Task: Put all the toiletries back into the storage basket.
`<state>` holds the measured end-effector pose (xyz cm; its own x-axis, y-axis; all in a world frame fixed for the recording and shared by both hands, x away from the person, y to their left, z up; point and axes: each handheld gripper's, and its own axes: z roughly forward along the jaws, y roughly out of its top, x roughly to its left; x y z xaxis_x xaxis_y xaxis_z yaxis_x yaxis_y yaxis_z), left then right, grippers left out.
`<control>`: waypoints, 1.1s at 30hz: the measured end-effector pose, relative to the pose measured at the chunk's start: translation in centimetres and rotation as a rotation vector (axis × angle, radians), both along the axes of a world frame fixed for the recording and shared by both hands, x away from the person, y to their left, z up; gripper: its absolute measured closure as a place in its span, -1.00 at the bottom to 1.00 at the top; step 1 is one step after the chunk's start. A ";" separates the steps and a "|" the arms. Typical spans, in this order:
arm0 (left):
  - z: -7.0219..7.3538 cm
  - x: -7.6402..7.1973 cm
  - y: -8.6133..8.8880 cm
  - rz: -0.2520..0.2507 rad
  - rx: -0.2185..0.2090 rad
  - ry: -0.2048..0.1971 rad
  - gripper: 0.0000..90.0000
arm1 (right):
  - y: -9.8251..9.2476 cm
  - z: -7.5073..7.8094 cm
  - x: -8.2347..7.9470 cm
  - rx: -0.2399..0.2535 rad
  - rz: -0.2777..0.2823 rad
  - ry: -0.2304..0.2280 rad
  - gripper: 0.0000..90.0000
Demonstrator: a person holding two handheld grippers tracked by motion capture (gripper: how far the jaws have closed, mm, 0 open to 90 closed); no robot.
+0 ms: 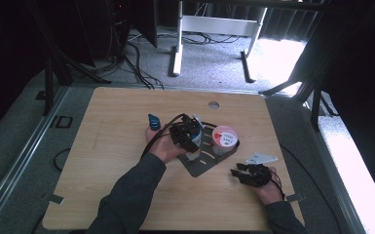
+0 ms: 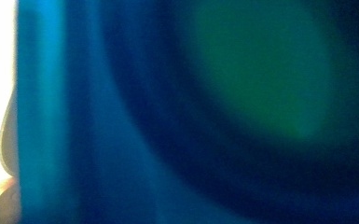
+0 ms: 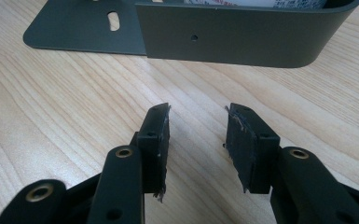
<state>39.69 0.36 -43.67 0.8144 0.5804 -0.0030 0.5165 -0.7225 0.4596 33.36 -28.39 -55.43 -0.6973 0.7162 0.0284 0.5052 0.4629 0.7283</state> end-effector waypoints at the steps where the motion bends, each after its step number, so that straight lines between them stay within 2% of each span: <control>1: 0.0 0.1 0.0 0.004 0.000 0.001 0.23 | 0.0 0.0 0.0 0.000 0.000 0.000 0.31; 13: -0.4 0.8 -1.0 0.044 -0.008 -0.020 0.23 | 0.0 0.0 0.0 0.001 0.001 0.001 0.31; 26: -0.5 1.7 -1.0 0.088 -0.030 -0.034 0.23 | 0.0 0.0 0.0 0.002 0.000 0.001 0.31; 33: -0.7 2.1 -1.4 0.095 -0.039 -0.044 0.23 | 0.0 0.0 0.0 0.003 0.000 0.002 0.31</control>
<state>41.76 -1.01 -44.42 0.7558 0.6548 0.0072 0.5605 -0.6525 0.5100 33.39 -28.42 -55.43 -0.6975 0.7159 0.0319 0.5063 0.4608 0.7289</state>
